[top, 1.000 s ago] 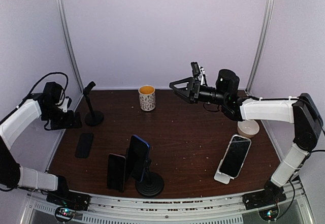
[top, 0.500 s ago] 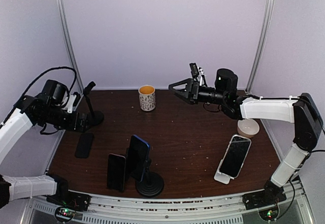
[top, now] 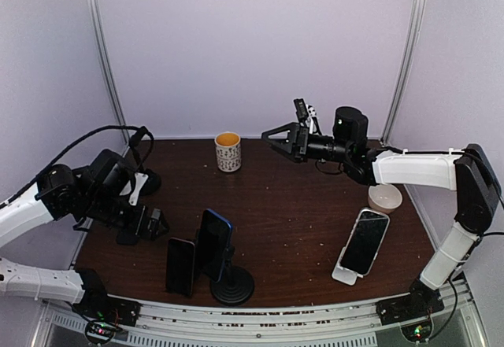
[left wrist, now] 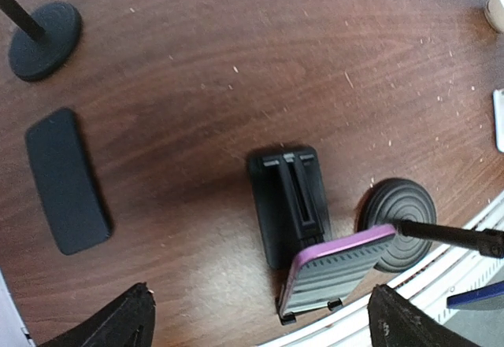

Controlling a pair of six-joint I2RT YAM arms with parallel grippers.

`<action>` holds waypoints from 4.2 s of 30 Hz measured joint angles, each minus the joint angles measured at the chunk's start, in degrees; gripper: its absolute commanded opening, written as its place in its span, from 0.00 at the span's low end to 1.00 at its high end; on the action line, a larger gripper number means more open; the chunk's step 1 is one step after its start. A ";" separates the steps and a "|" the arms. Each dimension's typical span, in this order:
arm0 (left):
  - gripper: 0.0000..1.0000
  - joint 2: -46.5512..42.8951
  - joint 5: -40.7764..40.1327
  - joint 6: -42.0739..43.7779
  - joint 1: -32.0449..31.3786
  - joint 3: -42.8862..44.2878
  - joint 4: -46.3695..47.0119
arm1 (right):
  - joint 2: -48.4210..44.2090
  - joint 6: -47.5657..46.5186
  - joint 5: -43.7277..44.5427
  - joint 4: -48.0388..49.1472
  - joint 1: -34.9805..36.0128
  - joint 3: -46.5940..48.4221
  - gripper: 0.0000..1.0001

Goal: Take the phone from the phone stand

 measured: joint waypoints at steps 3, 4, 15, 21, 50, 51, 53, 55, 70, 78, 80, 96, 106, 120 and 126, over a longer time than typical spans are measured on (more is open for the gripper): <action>0.98 -0.42 -0.02 -2.93 -3.91 -3.08 1.29 | 0.00 -0.42 0.00 -0.26 0.00 0.00 1.00; 0.98 -0.39 -0.02 -3.82 -5.33 -4.07 1.53 | 0.00 -0.50 0.00 -0.37 0.00 0.00 1.00; 0.98 0.68 0.31 -9.73 -14.84 -10.14 10.21 | -0.09 -0.72 0.02 -0.44 0.00 0.00 1.00; 0.98 1.44 0.17 -12.07 -17.25 -13.51 14.16 | -0.52 -0.76 0.02 -0.52 0.00 -0.02 1.00; 0.85 6.73 -4.11 -20.17 -20.24 -21.92 25.77 | -0.52 -0.70 0.02 -0.55 0.00 -0.02 1.00; 0.84 6.73 -4.09 -20.33 -20.26 -22.34 26.58 | -0.52 -0.70 0.02 -0.55 0.00 -0.02 1.00; 0.80 6.78 -4.17 -20.59 -20.39 -23.04 28.00 | -0.52 -0.70 0.02 -0.55 0.00 -0.02 1.00; 0.78 6.84 -4.28 -20.61 -20.37 -23.34 28.85 | -0.52 -0.70 0.02 -0.55 0.00 -0.02 1.00; 0.67 8.46 -3.48 -15.82 -10.75 -24.81 35.91 | -0.46 -0.74 -0.02 -1.07 0.00 0.17 1.00; 0.69 15.32 1.14 -7.26 -1.57 -20.28 37.33 | 0.24 -0.83 -0.20 -1.66 0.00 0.66 1.00; 0.68 16.74 2.25 -5.33 0.72 -19.23 37.53 | 0.24 -0.92 -0.22 -1.95 0.00 0.66 1.00; 0.68 36.26 6.36 8.72 14.82 -1.55 37.11 | 0.24 -1.95 -0.87 -2.86 -0.74 0.94 1.00; 0.69 47.65 8.13 14.05 20.33 11.06 36.59 | 0.24 -2.21 -1.07 -3.41 -1.42 0.96 1.00; 0.72 57.02 9.81 17.84 21.27 23.10 35.21 | 0.24 -2.29 -1.27 -3.52 -1.55 0.96 1.00; 0.83 57.61 8.57 18.82 21.49 24.70 33.53 | 0.24 -2.38 -1.27 -3.80 -1.77 0.96 1.00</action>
